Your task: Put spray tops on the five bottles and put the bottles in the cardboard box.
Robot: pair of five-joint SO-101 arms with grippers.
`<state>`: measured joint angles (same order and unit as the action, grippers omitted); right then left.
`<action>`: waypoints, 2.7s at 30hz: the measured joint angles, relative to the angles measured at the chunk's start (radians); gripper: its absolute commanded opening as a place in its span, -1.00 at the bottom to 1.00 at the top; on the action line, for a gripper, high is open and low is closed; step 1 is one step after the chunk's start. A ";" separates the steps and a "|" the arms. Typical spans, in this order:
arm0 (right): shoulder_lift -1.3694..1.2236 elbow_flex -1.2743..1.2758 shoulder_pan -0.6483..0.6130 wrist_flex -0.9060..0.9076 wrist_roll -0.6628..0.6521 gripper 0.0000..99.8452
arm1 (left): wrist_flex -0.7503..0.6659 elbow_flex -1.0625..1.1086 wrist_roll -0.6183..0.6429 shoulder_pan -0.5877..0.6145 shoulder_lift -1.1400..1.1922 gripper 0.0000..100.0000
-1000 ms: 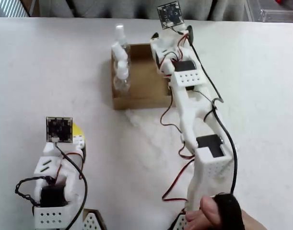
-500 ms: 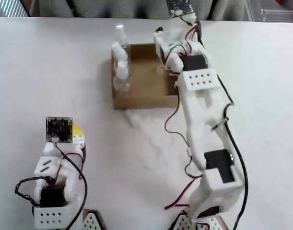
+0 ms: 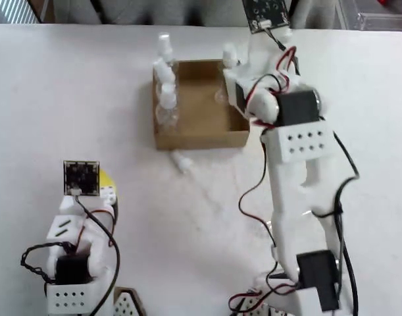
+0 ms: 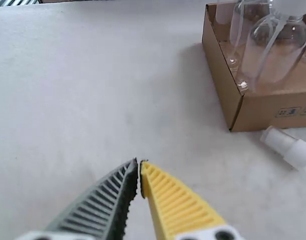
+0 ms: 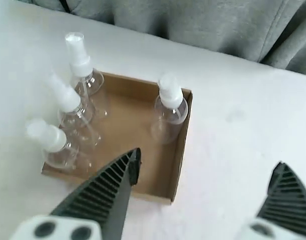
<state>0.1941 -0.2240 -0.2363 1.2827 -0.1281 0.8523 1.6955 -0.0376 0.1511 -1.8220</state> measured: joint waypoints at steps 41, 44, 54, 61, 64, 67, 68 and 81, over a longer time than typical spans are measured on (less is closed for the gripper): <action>0.080 0.649 0.666 0.324 0.000 -0.79 | 0.009 0.000 0.000 0.002 0.000 -0.96; 0.080 0.649 0.621 0.311 0.000 -0.79 | 0.009 0.000 0.000 0.002 0.000 -0.96; 0.080 0.649 0.525 0.250 0.141 -0.79 | 0.031 0.000 0.000 0.002 0.000 -0.96; 0.080 0.652 0.522 0.233 0.298 -0.48 | 0.032 0.000 0.000 0.002 0.000 -0.96; 0.080 0.700 0.522 0.216 0.325 -0.46 | 0.034 0.000 -0.046 0.002 0.000 -0.96; 0.080 0.738 0.522 0.178 0.333 -0.55 | 0.057 0.000 -0.104 0.002 0.000 -0.96; 0.080 0.750 0.522 0.164 0.333 -0.58 | 0.061 0.000 -0.112 0.002 0.000 -0.96; 0.080 0.884 0.525 -0.006 0.333 -0.44 | 0.064 0.000 -0.121 0.002 0.000 -0.96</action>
<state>0.2739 0.6598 0.2885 1.2766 0.2048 0.9168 1.6955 -0.1588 0.1527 -1.8220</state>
